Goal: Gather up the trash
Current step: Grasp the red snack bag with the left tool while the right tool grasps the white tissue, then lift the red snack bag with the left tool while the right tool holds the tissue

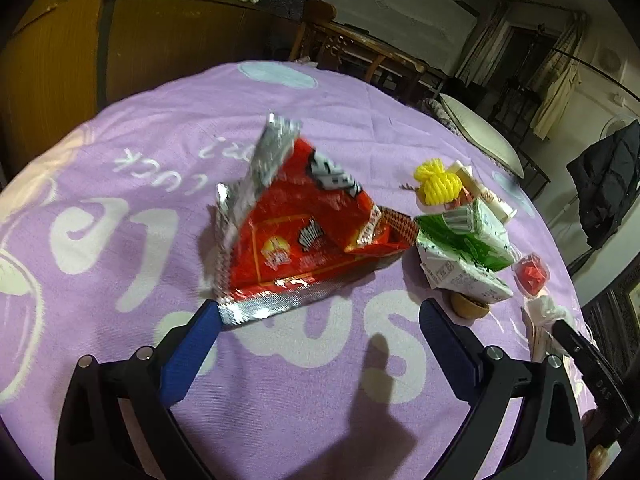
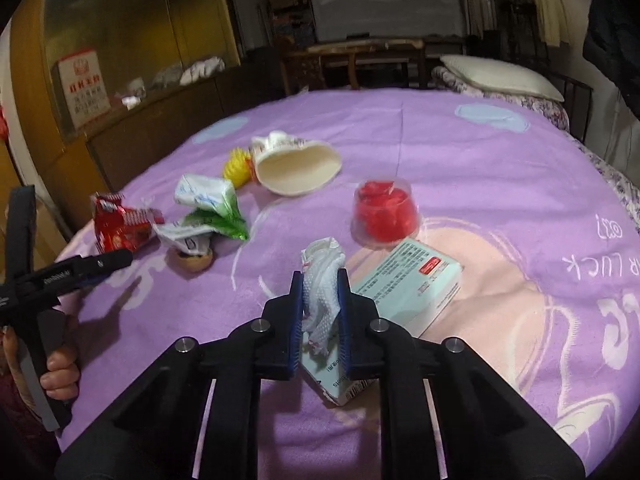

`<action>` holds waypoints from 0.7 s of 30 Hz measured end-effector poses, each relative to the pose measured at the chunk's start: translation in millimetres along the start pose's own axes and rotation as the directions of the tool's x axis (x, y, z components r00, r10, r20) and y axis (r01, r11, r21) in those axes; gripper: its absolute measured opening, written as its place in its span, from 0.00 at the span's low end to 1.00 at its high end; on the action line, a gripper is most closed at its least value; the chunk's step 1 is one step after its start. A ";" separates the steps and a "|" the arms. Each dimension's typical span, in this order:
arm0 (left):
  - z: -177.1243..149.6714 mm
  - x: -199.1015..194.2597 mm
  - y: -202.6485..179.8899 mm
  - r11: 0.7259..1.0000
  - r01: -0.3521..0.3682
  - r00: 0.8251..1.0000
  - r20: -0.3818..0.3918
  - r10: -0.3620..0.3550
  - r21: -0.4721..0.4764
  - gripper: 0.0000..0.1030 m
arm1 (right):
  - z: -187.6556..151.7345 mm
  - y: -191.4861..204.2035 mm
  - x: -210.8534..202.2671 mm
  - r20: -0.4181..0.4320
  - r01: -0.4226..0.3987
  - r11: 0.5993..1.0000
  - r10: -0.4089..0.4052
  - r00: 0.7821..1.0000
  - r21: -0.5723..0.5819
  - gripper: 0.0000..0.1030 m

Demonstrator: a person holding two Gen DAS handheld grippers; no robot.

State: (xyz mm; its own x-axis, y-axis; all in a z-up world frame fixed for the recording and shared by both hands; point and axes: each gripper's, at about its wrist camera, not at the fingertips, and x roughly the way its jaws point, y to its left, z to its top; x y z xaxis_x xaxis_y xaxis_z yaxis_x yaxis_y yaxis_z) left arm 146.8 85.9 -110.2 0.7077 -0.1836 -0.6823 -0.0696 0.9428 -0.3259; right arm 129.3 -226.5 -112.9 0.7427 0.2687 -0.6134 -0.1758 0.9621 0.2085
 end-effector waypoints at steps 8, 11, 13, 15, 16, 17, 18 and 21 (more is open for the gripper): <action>29.0 -23.7 -8.8 0.985 -0.085 0.992 0.104 0.069 0.153 0.94 | 3.7 -9.0 10.7 -0.042 -0.018 0.998 0.020 0.999 0.054 0.20; 40.5 -16.8 -15.4 0.959 -0.138 0.987 0.110 0.114 0.246 0.94 | 3.4 -7.7 11.8 -0.048 -0.019 0.999 0.021 0.999 0.050 0.20; 47.6 -14.7 -14.3 0.949 -0.155 0.984 0.128 0.124 0.273 0.94 | 3.2 -6.3 12.5 -0.052 -0.017 0.999 0.020 0.998 0.043 0.20; 54.2 -8.7 -14.5 0.949 -0.130 0.989 0.107 0.104 0.286 0.94 | 3.5 -5.6 14.2 -0.059 -0.020 0.999 0.022 0.998 0.040 0.20; 57.8 -4.3 -15.2 0.946 -0.143 0.987 0.107 0.116 0.290 0.94 | 3.5 -6.0 14.3 -0.060 -0.021 0.999 0.023 0.998 0.039 0.20; 61.1 0.2 -14.8 0.946 -0.161 0.984 0.114 0.134 0.282 0.94 | 3.5 -5.9 14.4 -0.060 -0.021 0.999 0.023 0.998 0.039 0.20; 62.6 3.7 -14.6 0.948 -0.163 0.985 0.108 0.138 0.272 0.94 | 3.7 -5.6 14.9 -0.060 -0.021 0.999 0.024 0.998 0.039 0.20; 61.8 19.8 -7.2 0.965 -0.131 0.991 0.015 0.131 0.226 0.94 | 3.7 -5.5 14.7 -0.059 -0.021 0.999 0.023 0.998 0.040 0.20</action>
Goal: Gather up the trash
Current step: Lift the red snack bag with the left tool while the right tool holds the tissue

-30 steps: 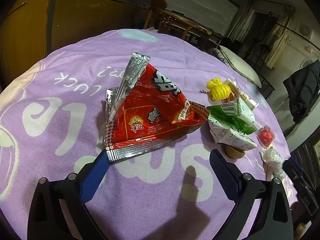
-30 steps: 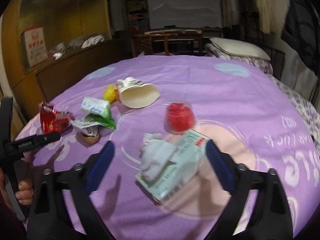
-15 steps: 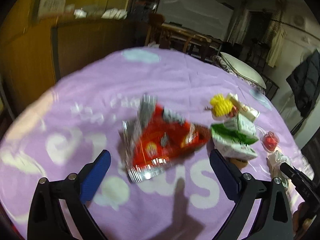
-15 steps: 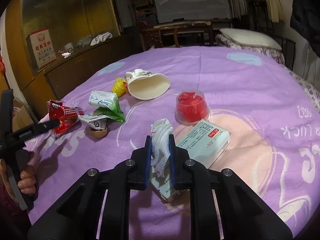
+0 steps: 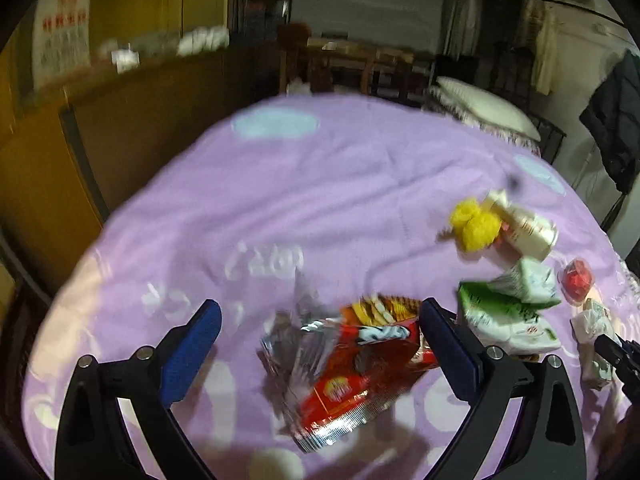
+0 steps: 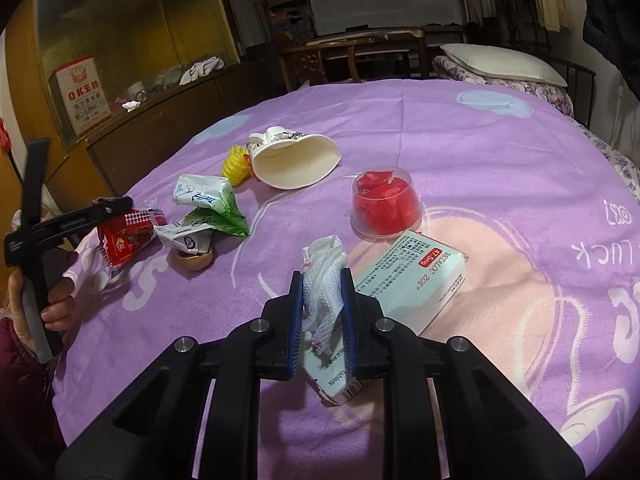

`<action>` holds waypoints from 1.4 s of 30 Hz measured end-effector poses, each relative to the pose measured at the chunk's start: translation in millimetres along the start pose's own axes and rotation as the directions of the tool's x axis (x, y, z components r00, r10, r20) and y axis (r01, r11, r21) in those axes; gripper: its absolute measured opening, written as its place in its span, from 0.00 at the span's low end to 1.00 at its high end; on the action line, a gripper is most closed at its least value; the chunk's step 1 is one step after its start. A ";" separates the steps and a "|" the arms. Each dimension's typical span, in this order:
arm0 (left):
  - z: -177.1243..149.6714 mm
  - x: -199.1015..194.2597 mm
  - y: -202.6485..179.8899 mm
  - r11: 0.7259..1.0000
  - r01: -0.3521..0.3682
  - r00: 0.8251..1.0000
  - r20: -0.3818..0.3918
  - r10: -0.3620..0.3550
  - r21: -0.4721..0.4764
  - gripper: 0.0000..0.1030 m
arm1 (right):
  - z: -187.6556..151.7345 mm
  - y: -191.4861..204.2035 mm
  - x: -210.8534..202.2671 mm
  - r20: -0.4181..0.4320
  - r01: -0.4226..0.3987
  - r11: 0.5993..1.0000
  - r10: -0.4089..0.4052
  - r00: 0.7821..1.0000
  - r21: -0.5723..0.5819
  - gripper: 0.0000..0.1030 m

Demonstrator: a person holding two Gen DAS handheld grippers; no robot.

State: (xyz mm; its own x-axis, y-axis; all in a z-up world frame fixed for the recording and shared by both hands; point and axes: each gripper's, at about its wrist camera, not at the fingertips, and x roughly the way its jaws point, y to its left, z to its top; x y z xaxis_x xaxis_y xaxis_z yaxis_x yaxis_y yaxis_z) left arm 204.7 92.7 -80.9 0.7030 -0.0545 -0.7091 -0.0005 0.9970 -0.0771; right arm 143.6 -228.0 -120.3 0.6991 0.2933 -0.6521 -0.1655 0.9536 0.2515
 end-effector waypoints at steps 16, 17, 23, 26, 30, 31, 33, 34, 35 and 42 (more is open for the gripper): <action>-53.0 -46.2 -14.1 0.980 0.177 0.984 -0.051 -0.173 0.088 0.94 | 0.4 0.3 -1.4 0.007 0.000 1.000 0.000 1.000 -0.004 0.21; -53.9 -45.1 -15.7 0.980 0.173 0.984 -0.056 -0.168 0.097 0.94 | 0.6 0.3 -1.3 0.007 0.000 1.000 0.000 1.000 -0.004 0.21; -62.5 -33.1 -27.9 0.980 0.150 0.986 -0.089 -0.139 0.134 0.88 | 0.2 0.8 -1.6 0.007 0.000 1.000 0.000 1.000 -0.003 0.22; -61.0 -31.4 -29.0 0.978 0.155 0.986 -0.079 -0.145 0.137 0.50 | 0.4 0.0 -1.7 0.008 0.000 1.000 0.000 1.000 -0.004 0.22; -56.2 -38.3 -26.2 0.976 0.190 0.981 -0.066 -0.184 0.102 0.25 | 0.1 -0.8 -6.9 0.034 -0.008 1.000 0.008 0.999 0.002 0.21; -54.3 -44.9 -24.4 0.976 0.200 0.979 -0.052 -0.196 0.090 0.25 | -0.3 -0.7 -9.8 0.048 -0.014 1.000 0.014 0.999 0.001 0.19; -49.6 -61.0 -20.5 0.972 0.223 0.975 -0.029 -0.221 0.071 0.24 | -1.0 1.5 -16.7 0.080 -0.021 1.000 0.022 0.997 -0.009 0.18; -47.9 -68.1 -18.8 0.972 0.226 0.974 -0.019 -0.226 0.069 0.24 | -0.5 4.8 -20.6 0.096 -0.019 1.000 0.021 0.995 -0.022 0.18; -46.1 -75.8 -16.9 0.972 0.227 0.974 -0.010 -0.227 0.068 0.24 | -0.4 7.7 -23.6 0.106 -0.016 0.999 0.020 0.994 -0.035 0.18; -44.5 -141.7 1.3 0.976 0.207 0.976 0.048 -0.210 0.069 0.24 | 5.2 33.8 -65.7 0.190 -0.064 0.995 0.077 0.979 -0.074 0.18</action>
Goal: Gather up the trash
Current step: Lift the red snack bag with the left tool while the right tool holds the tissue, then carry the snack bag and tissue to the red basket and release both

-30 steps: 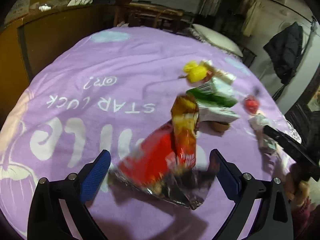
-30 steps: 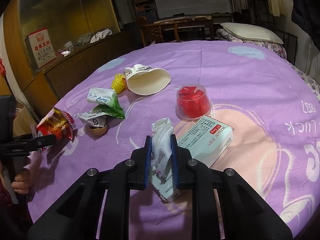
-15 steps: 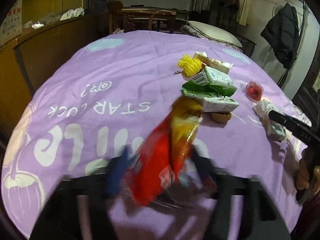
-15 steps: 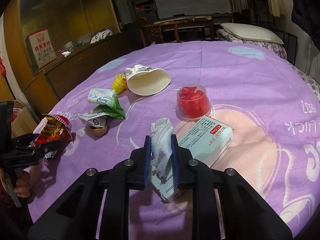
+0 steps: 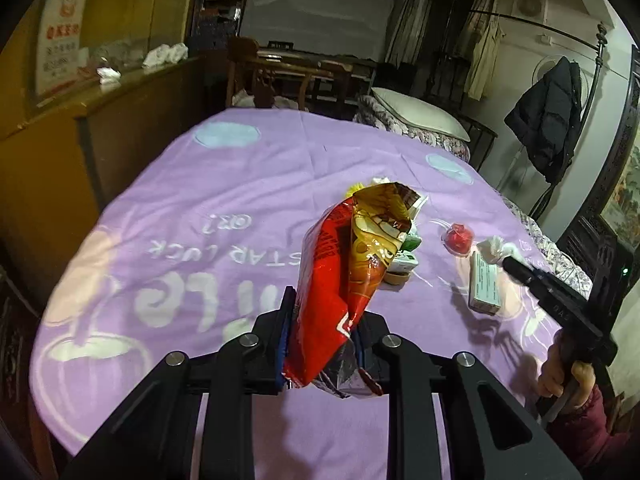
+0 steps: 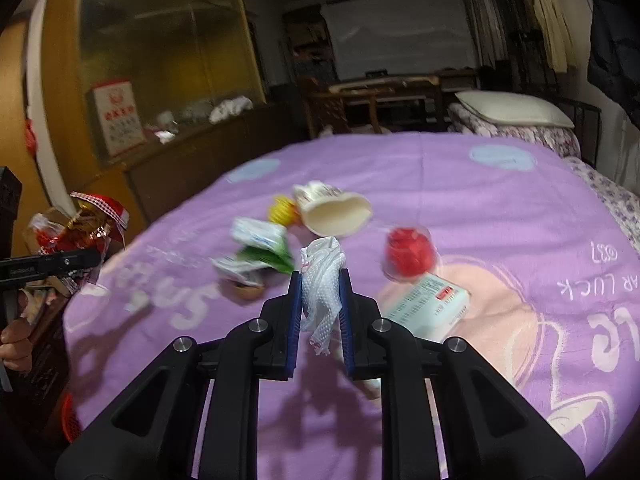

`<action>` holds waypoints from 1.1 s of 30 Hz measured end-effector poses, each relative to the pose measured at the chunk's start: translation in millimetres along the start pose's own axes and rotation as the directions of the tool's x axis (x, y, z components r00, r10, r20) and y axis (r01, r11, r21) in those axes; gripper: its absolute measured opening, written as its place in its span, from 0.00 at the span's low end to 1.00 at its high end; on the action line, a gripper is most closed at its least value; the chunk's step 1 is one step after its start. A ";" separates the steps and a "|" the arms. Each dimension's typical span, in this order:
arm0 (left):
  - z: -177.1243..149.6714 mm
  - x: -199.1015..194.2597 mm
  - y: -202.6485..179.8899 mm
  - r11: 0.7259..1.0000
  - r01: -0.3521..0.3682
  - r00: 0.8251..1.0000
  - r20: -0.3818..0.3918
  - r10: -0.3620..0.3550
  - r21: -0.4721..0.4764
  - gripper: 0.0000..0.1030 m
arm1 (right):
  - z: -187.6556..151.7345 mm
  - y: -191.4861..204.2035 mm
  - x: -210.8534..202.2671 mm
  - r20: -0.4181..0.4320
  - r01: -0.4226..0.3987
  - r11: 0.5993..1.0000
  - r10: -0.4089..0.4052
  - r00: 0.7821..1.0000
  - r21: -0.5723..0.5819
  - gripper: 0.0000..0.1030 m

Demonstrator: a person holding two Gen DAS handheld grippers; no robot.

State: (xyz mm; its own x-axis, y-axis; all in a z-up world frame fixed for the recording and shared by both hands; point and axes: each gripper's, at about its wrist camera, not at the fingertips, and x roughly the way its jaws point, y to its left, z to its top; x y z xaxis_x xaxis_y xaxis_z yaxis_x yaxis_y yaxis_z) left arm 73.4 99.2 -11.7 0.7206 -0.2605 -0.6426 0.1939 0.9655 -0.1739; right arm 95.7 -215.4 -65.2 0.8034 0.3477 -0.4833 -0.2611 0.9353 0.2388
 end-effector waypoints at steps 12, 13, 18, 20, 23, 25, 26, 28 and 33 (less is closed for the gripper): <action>-28.0 -89.8 11.3 0.997 -0.077 0.997 0.012 0.077 0.002 0.24 | 12.2 55.7 -55.5 0.062 -0.176 0.984 0.177 0.982 -0.014 0.18; -32.2 -98.0 13.8 0.996 -0.085 0.996 0.011 0.085 0.000 0.24 | 11.6 60.4 -58.1 0.061 -0.192 0.981 0.193 0.979 -0.013 0.18; -55.1 -132.2 26.1 0.989 -0.149 0.989 -0.002 0.149 -0.010 0.24 | 9.6 92.6 -71.2 0.047 -0.252 0.967 0.254 0.966 -0.050 0.18; -66.6 -143.3 34.7 0.985 -0.172 0.985 -0.018 0.172 -0.021 0.24 | 8.1 105.6 -75.6 0.041 -0.267 0.961 0.270 0.962 -0.070 0.18; -88.3 -157.8 52.4 0.976 -0.213 0.975 -0.067 0.210 -0.042 0.24 | 5.5 131.6 -82.2 0.021 -0.315 0.943 0.319 0.948 -0.104 0.18; -100.5 -164.9 65.5 0.971 -0.232 0.970 -0.094 0.226 -0.062 0.24 | 2.8 148.8 -84.4 0.001 -0.350 0.929 0.353 0.936 -0.121 0.18; -106.8 -167.9 71.6 0.969 -0.236 0.968 -0.106 0.228 -0.077 0.24 | 1.2 156.2 -84.0 -0.010 -0.365 0.922 0.367 0.930 -0.127 0.18; -122.4 -172.1 88.2 0.962 -0.249 0.962 -0.142 0.232 -0.113 0.24 | -2.6 169.8 -82.3 -0.037 -0.397 0.908 0.396 0.918 -0.134 0.18; -165.2 -172.2 127.6 0.939 -0.294 0.946 -0.195 0.259 -0.177 0.24 | -16.9 210.4 -69.3 -0.125 -0.453 0.877 0.438 0.890 -0.160 0.18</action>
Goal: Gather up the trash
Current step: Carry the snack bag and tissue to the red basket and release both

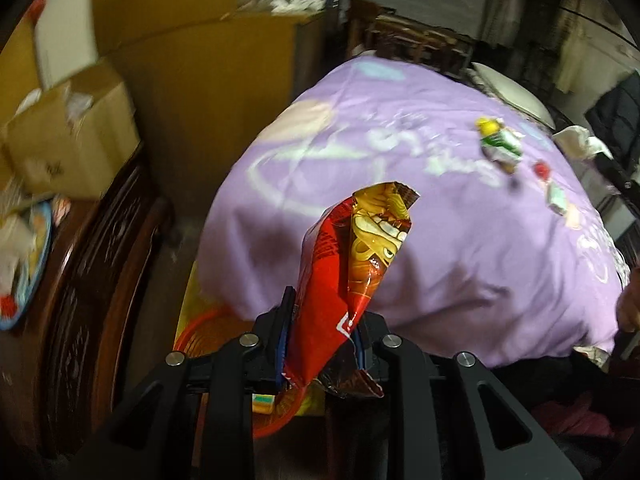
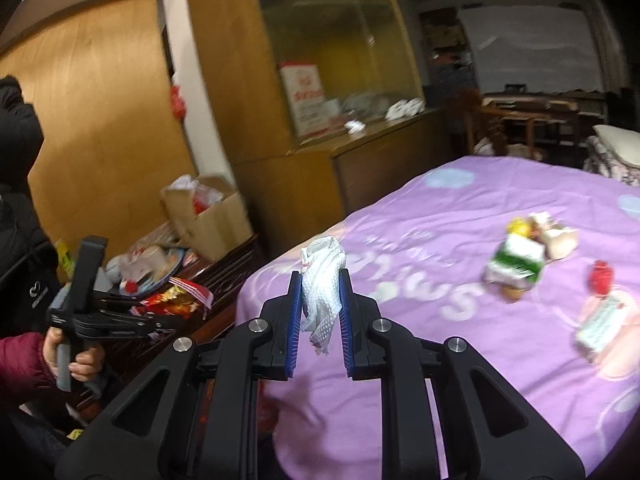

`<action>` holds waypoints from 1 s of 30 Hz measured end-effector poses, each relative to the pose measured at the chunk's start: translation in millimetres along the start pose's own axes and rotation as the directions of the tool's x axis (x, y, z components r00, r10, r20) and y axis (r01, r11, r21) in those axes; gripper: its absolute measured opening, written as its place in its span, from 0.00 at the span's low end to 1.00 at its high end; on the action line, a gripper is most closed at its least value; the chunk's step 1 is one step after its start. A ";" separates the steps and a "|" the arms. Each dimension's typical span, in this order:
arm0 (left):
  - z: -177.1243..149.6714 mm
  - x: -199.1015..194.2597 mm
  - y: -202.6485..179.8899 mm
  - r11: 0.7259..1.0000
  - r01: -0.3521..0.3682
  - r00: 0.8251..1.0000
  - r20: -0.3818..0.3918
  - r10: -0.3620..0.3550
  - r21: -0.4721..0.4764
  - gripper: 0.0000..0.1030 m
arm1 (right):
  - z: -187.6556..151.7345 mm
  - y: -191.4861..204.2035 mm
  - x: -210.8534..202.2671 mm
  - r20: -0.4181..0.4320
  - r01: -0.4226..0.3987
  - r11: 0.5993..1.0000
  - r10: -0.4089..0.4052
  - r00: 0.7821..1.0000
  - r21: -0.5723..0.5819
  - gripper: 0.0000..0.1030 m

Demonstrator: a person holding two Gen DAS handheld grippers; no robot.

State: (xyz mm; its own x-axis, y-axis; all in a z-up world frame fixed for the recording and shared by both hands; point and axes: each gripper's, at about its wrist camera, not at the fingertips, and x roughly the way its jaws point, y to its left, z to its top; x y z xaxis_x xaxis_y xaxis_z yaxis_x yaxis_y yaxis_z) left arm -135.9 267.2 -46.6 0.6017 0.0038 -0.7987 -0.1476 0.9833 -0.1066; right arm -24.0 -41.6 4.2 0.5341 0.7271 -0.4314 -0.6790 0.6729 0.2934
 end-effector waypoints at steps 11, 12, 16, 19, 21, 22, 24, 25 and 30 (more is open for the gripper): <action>-61.4 70.5 94.7 0.962 -0.086 0.991 -0.123 0.055 -0.259 0.80 | -18.1 55.8 61.6 -0.165 -0.090 0.993 0.077 0.983 -0.072 0.18; -63.9 72.6 101.1 0.955 -0.079 0.991 -0.127 0.044 -0.284 0.82 | -21.6 61.2 68.8 -0.189 -0.104 0.992 0.088 0.978 -0.075 0.18; -65.5 71.9 114.6 0.942 -0.080 0.991 -0.124 0.041 -0.327 0.85 | -30.0 75.0 89.0 -0.249 -0.140 0.987 0.117 0.961 -0.079 0.18; -60.1 61.5 122.1 0.934 -0.132 0.990 -0.093 0.107 -0.333 0.90 | -38.2 86.9 106.7 -0.304 -0.181 0.980 0.148 0.941 -0.081 0.18; -55.3 52.3 125.3 0.926 -0.172 0.985 -0.071 0.158 -0.335 0.92 | -45.2 96.9 122.1 -0.354 -0.223 0.972 0.183 0.917 -0.077 0.18; -49.9 47.5 128.1 0.922 -0.191 0.982 -0.060 0.182 -0.335 0.92 | -48.8 102.1 127.9 -0.374 -0.240 0.968 0.196 0.907 -0.077 0.18; -46.9 39.7 132.9 0.915 -0.215 0.976 -0.042 0.214 -0.342 0.93 | -57.0 113.8 141.4 -0.419 -0.278 0.957 0.221 0.881 -0.080 0.18; -44.7 36.0 135.8 0.910 -0.227 0.973 -0.033 0.230 -0.346 0.93 | -61.9 121.5 149.9 -0.444 -0.296 0.951 0.230 0.866 -0.085 0.19; -39.6 25.4 141.7 0.902 -0.252 0.964 -0.008 0.267 -0.350 0.94 | -79.1 152.3 187.1 -0.534 -0.368 0.925 0.266 0.803 -0.092 0.20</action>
State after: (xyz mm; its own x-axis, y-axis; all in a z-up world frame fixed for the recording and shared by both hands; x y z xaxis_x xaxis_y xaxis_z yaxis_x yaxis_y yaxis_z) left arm -172.6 399.4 -105.5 0.5344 0.2644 -0.8028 -0.5597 0.8225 -0.1016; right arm -67.4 186.1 -99.3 -0.0208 0.6902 -0.7233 -0.8710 0.3426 0.3520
